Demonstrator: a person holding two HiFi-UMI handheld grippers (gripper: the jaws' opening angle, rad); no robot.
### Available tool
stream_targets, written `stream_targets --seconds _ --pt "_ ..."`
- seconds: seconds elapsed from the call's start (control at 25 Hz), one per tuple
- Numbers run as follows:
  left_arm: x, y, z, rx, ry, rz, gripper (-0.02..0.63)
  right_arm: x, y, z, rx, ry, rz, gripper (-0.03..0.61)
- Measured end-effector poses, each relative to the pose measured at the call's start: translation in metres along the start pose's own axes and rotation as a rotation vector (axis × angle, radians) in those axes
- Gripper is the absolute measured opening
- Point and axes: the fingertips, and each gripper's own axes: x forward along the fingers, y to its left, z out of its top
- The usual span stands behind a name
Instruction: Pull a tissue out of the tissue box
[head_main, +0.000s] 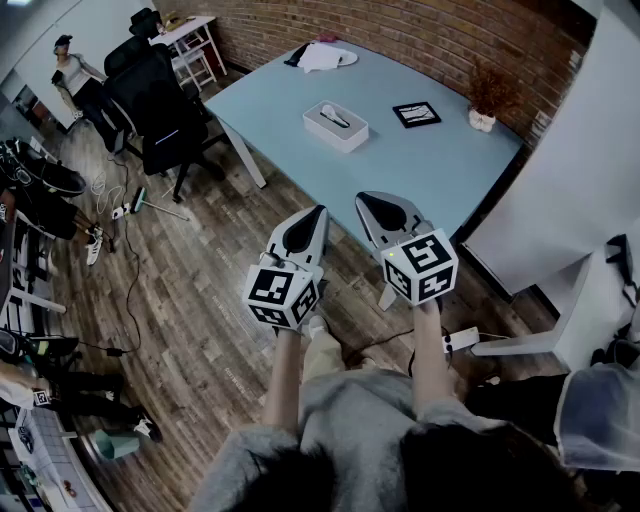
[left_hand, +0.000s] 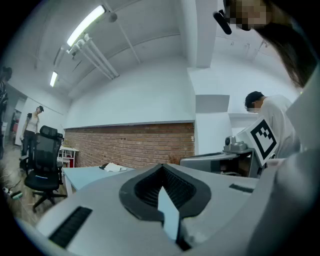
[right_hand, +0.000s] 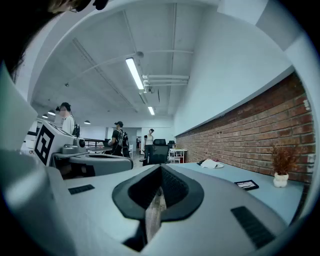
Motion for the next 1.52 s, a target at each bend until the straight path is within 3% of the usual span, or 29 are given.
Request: stream_targets --seconds 0.52,0.76,1.0,1.52 --pt "0.012 0.003 -0.005 0.000 0.016 -0.009 0.003 0.007 -0.008 -0.003 0.004 0.006 -0.005 -0.002" --pt "0.015 0.011 -0.010 0.003 0.043 -0.017 0.003 0.015 -0.011 -0.002 0.061 -0.032 0.001 -0.002" --pt "0.035 0.040 -0.014 -0.014 0.040 -0.047 0.003 0.046 -0.026 -0.002 0.047 -0.016 -0.042 -0.002" --pt "0.085 0.128 -0.009 -0.008 0.056 -0.127 0.003 0.135 -0.045 0.002 0.120 -0.037 -0.112 -0.002"
